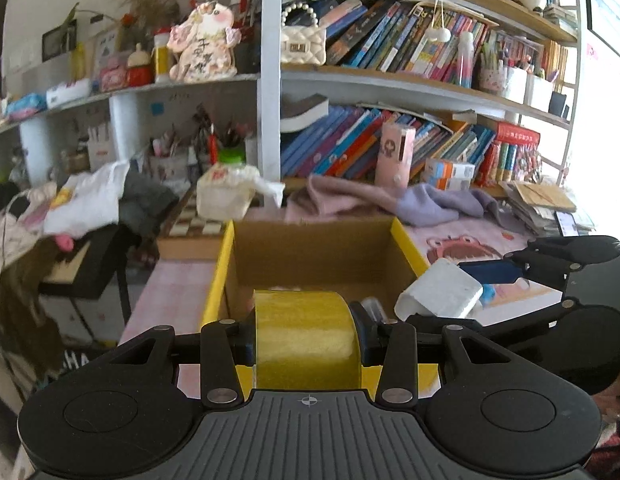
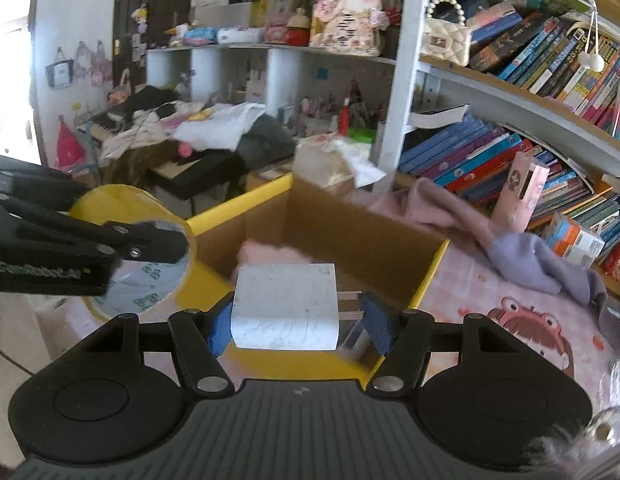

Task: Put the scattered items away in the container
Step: 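Lower into the box and open the left tool while the right tool releases the charger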

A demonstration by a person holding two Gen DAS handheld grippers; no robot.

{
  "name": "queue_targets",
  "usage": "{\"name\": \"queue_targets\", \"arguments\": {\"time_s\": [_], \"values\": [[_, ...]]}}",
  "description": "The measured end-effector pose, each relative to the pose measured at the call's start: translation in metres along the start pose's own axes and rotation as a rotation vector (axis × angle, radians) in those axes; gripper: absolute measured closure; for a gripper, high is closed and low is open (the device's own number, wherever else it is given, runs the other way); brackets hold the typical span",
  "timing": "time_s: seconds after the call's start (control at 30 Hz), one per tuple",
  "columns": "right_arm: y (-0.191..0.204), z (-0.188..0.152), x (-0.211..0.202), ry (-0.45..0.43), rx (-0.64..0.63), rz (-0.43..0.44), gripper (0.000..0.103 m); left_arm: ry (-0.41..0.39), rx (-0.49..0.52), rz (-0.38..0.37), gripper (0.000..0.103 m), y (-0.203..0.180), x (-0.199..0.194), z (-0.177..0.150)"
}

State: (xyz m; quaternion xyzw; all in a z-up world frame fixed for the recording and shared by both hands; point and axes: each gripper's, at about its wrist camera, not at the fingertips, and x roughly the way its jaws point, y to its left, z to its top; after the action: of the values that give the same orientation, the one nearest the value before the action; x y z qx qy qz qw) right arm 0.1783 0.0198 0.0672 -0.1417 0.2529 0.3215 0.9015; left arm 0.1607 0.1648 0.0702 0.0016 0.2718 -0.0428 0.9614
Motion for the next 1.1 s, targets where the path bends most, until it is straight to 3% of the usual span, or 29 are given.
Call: {"name": "queue_targets", "arguments": {"time_s": [0.13, 0.37, 0.67, 0.8, 1.1], "values": [[-0.019, 0.014, 0.03, 0.006, -0.02, -0.032, 0.04, -0.001, 0.024, 0.008, 0.062, 0.004, 0.031, 0.018], [-0.045, 0.028, 0.074, 0.031, -0.056, -0.018, 0.04, 0.077, 0.059, -0.018, 0.062, 0.007, 0.092, 0.04], [-0.052, 0.027, 0.142, 0.167, -0.22, 0.038, 0.04, 0.274, 0.166, -0.084, 0.062, 0.007, 0.182, 0.058], [-0.043, 0.028, 0.171, 0.233, -0.357, 0.064, 0.04, 0.361, 0.285, -0.071, 0.062, -0.002, 0.222, 0.058], [-0.025, 0.024, 0.201, 0.33, -0.514, 0.107, 0.038, 0.421, 0.358, -0.089, 0.061, -0.015, 0.251, 0.061]]}}
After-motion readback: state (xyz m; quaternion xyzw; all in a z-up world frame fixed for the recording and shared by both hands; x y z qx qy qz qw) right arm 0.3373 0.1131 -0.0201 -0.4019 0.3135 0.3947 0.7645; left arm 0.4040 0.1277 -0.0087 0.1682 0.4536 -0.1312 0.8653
